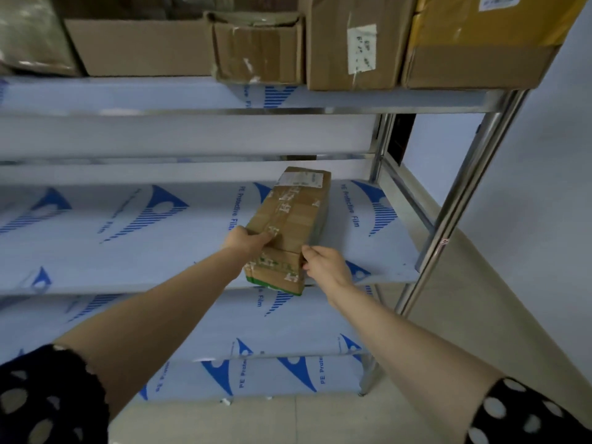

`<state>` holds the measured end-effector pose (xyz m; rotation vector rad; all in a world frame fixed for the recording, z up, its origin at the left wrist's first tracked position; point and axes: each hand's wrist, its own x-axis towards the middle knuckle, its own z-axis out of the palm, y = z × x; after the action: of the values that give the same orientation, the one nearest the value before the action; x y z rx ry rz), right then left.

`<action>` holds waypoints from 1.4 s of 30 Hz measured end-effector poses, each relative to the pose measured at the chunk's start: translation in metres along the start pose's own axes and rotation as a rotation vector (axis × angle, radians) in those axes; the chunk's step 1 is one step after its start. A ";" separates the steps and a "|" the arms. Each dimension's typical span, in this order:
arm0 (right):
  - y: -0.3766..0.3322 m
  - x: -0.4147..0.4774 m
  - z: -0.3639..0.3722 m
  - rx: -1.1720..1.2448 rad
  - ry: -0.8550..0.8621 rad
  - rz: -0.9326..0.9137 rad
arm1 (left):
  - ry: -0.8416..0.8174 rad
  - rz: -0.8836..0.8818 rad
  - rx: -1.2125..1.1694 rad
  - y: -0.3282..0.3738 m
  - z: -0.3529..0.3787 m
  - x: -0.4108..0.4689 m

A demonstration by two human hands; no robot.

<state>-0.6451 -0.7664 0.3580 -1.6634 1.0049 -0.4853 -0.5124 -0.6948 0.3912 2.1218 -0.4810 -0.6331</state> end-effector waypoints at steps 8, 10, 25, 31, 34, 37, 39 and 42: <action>-0.020 -0.004 0.069 -0.273 -0.115 -0.161 | 0.123 -0.070 -0.089 -0.046 -0.070 0.012; -0.025 0.005 0.068 -0.365 0.004 -0.208 | 0.135 -0.144 -0.246 -0.053 -0.073 0.009; -0.043 0.022 0.107 -0.802 -0.139 -0.585 | -0.087 -0.381 -0.752 -0.074 -0.087 0.030; -0.056 0.019 0.144 -0.900 -0.213 -0.730 | 0.036 -0.304 -0.598 -0.085 -0.119 0.049; -0.059 0.033 0.135 -0.783 -0.159 -0.685 | 0.020 -0.307 -0.596 -0.089 -0.123 0.054; -0.058 0.056 0.105 -0.650 0.017 -0.558 | 0.000 -0.334 -0.570 -0.092 -0.124 0.052; -0.056 0.075 0.078 -0.599 0.170 -0.407 | -0.005 -0.358 -0.557 -0.094 -0.124 0.052; -0.051 0.105 0.043 -0.543 0.268 -0.190 | -0.023 -0.382 -0.558 -0.096 -0.125 0.052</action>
<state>-0.5352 -0.8231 0.3729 -2.2341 1.2566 -0.6082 -0.3865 -0.5911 0.3630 1.6745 0.0981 -0.8878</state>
